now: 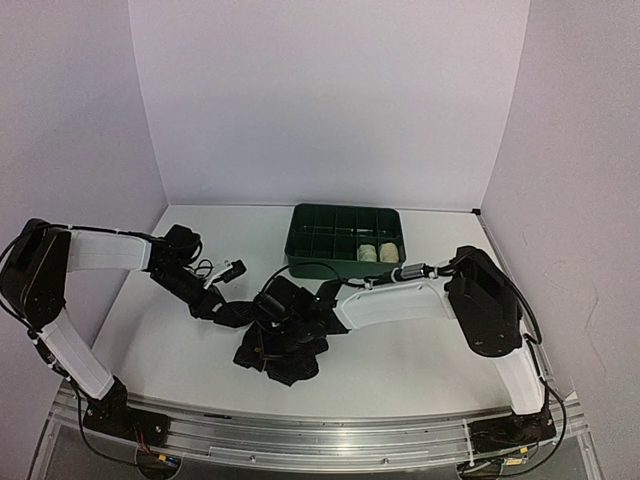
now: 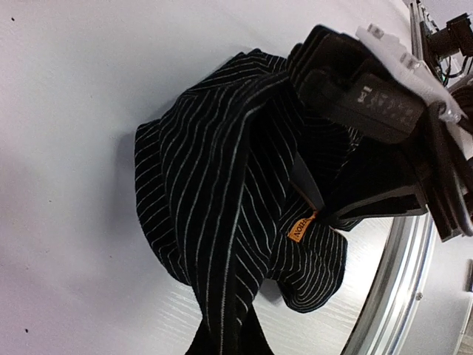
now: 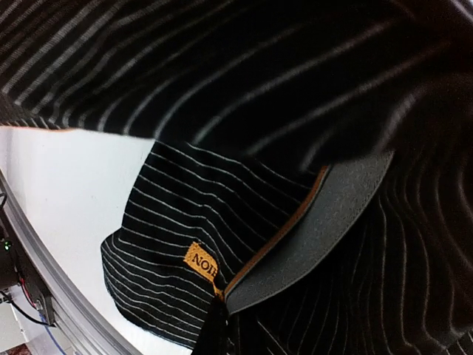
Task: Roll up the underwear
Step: Flatten out the underwear at the center of the board.
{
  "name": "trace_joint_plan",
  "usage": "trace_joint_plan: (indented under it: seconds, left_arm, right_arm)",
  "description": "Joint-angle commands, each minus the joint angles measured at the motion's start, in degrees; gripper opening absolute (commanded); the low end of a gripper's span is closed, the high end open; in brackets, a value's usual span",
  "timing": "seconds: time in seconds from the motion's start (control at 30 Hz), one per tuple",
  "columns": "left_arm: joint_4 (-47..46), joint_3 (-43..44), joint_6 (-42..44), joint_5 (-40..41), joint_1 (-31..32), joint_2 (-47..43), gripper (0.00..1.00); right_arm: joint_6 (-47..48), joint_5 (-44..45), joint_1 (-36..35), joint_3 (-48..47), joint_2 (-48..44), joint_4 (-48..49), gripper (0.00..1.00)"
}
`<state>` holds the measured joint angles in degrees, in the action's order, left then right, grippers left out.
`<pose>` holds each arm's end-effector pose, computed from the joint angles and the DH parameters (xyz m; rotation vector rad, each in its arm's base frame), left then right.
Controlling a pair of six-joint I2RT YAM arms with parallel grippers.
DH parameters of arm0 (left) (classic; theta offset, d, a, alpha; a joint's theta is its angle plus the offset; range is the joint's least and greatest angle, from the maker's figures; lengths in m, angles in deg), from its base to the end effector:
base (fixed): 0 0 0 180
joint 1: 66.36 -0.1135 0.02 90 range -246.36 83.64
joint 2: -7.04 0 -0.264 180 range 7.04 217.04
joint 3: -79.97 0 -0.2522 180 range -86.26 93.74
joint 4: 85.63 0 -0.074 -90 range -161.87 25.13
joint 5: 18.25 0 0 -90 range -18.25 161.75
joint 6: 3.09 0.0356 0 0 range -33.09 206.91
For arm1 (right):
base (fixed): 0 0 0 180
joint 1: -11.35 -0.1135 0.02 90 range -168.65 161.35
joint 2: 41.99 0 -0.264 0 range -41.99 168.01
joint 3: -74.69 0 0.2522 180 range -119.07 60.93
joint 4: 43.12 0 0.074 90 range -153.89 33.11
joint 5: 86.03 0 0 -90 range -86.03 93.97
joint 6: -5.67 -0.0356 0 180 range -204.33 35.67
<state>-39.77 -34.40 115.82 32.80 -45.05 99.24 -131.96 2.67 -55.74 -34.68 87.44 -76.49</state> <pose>0.2587 -0.1249 0.1676 1.2575 2.3415 -0.9092 0.1900 0.4515 0.1429 -0.4684 2.6716 0.7713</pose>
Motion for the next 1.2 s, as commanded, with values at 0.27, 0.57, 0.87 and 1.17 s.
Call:
trace_joint_plan:
  seconds: [0.27,0.57,0.87,1.17]
  left_arm:
    - [17.62,25.68,-4.7,-14.13,-13.24,1.87,0.0]
    - [19.63,27.89,-10.34,-31.47,-16.19,-3.58,0.0]
    - [20.25,30.24,-16.62,-38.05,-21.13,-3.31,0.0]
    - [13.39,26.89,-23.09,-35.01,-25.57,-1.75,0.0]
  right_arm:
    - [22.85,8.82,5.77,-9.87,-7.62,-11.07,0.0]
    - [51.9,21.55,5.86,-17.18,-11.82,-18.65,0.0]
    - [64.02,19.7,5.93,-20.29,-12.57,-18.79,0.0]
    - [63.71,13.47,10.92,-32.94,-2.1,-18.88,0.0]
